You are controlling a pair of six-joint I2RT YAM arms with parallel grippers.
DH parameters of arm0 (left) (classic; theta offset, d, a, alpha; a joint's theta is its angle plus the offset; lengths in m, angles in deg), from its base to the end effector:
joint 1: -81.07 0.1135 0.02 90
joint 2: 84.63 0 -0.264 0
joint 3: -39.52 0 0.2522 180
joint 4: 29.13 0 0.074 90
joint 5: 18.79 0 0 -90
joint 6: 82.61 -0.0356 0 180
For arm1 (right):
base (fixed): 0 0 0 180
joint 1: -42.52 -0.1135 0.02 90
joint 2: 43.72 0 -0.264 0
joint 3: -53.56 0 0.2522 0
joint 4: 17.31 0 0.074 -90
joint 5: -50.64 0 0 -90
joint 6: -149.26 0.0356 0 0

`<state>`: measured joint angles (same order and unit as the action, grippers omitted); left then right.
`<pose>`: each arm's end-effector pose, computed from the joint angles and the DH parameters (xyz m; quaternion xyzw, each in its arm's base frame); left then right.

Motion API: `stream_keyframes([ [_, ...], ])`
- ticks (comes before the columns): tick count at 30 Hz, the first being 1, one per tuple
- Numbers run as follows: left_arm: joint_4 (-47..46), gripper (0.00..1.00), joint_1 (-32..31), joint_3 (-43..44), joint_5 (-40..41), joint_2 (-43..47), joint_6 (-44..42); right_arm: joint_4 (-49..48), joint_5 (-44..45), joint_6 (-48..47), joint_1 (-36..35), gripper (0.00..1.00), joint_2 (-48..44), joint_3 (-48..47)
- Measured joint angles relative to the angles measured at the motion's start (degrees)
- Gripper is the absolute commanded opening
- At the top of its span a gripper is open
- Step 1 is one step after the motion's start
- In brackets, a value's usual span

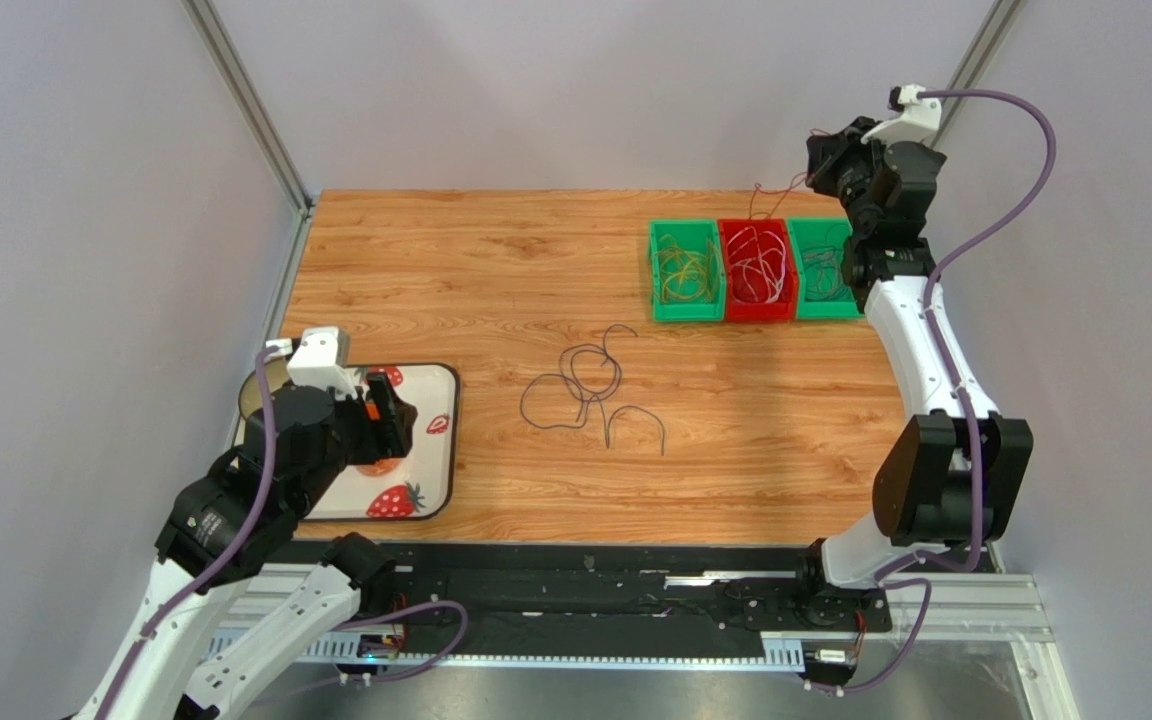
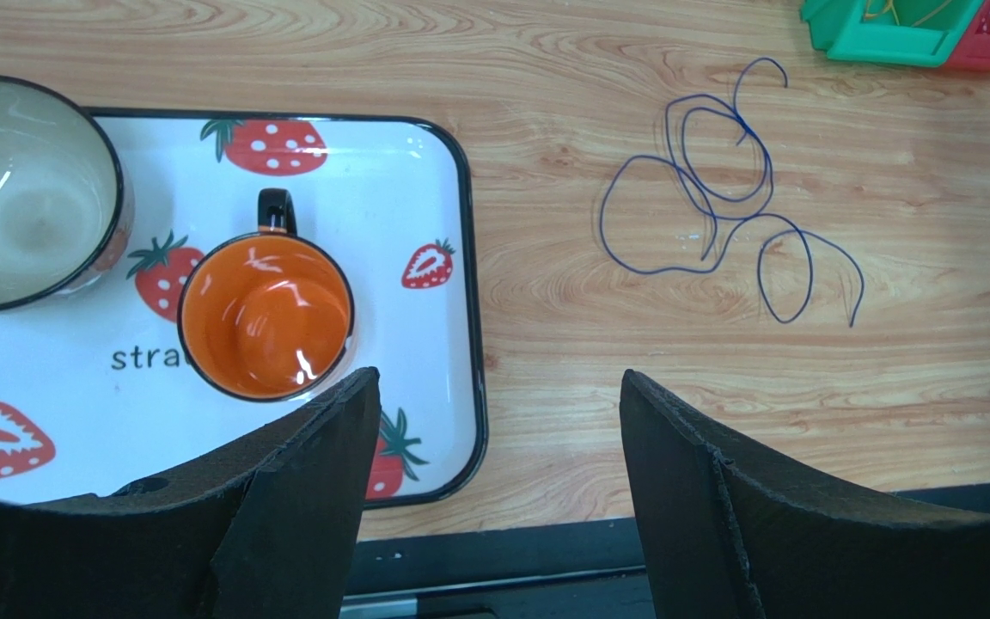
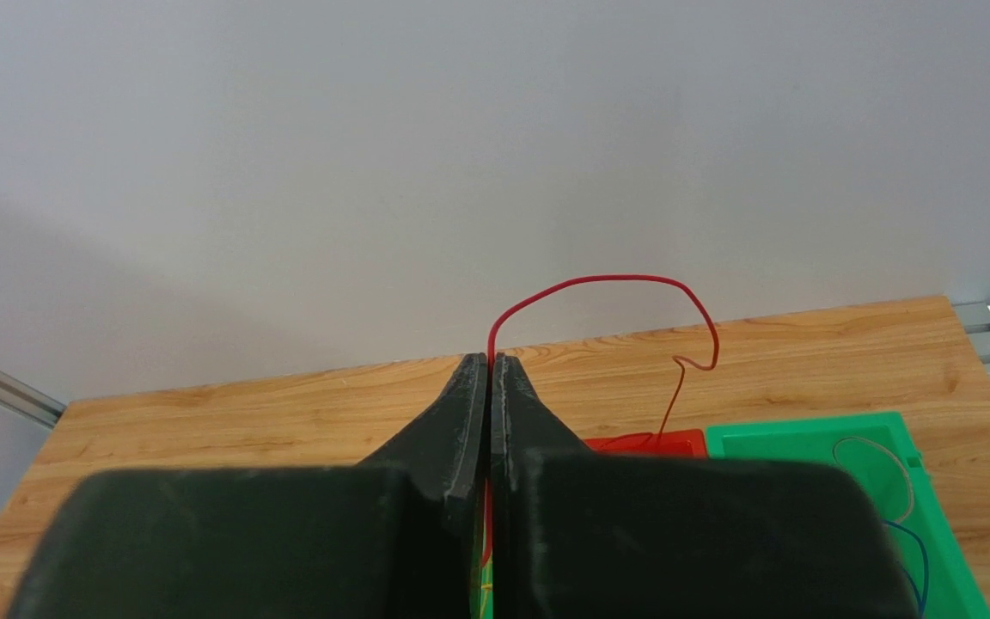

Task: Untangle the cables
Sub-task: Place the cable in the bin.

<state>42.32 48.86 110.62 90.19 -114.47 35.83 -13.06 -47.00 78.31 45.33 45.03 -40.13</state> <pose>0.0685 -0.0295 0.3570 -0.0540 0.8572 -0.1249 0.4966 0.3746 -0.0136 0.4005 0.0864 0.6975 0.1466 0.6960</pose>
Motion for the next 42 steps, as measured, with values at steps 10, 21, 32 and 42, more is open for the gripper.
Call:
stream_keyframes([
  [10, 0.0, 0.76, 0.0, 0.0, 0.0, 0.15, 0.0, 0.68, -0.22, -5.33, 0.02, 0.0, 4.0, -0.07],
  [21, 0.0, 0.76, 0.15, 0.0, 0.0, 0.13, 0.0, -0.35, -2.91, -7.08, 0.02, 0.0, 4.2, 2.23],
  [32, 0.0, 0.76, 0.42, 0.0, -0.04, 0.09, -0.02, -0.24, -4.5, -7.1, 0.02, 0.0, 4.2, 7.96],
  [42, 0.0, 0.76, 0.44, 0.0, -0.04, 0.09, 0.0, 0.33, -4.96, -7.63, -0.35, 0.0, 4.2, 7.89],
])
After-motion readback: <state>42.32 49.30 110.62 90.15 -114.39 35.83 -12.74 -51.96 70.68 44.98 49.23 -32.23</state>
